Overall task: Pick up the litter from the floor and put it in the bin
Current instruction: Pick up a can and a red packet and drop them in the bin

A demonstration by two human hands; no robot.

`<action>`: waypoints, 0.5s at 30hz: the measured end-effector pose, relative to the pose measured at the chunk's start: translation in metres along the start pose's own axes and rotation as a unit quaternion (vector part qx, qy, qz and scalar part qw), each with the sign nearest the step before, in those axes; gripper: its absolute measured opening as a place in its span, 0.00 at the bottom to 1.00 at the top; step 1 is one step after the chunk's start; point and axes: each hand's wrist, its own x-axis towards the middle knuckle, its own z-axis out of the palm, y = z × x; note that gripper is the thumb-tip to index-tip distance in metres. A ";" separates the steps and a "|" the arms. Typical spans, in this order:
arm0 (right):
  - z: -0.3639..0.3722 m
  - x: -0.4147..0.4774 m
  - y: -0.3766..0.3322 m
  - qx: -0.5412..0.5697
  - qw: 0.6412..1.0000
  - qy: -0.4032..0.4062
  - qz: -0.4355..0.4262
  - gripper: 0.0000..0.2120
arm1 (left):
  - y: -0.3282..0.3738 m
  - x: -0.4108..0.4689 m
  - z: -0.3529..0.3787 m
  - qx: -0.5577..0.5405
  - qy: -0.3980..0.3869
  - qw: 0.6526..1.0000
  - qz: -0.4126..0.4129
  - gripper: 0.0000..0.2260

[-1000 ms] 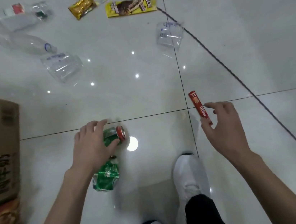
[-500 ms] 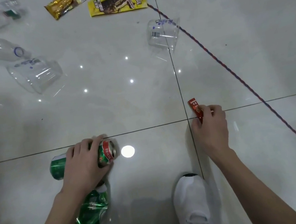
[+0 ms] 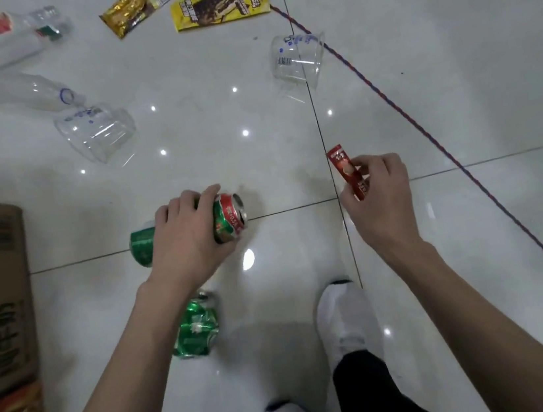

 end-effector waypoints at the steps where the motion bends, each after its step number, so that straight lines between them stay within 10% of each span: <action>1: -0.023 -0.006 -0.017 0.014 1.000 0.004 -0.001 0.17 | 0.009 -0.008 -0.022 -0.013 -0.007 1.000 -0.002 0.39; 15: -0.348 -0.097 -0.229 0.070 0.993 0.059 0.069 0.15 | 0.129 -0.144 -0.345 -0.016 -0.034 0.996 0.075 0.38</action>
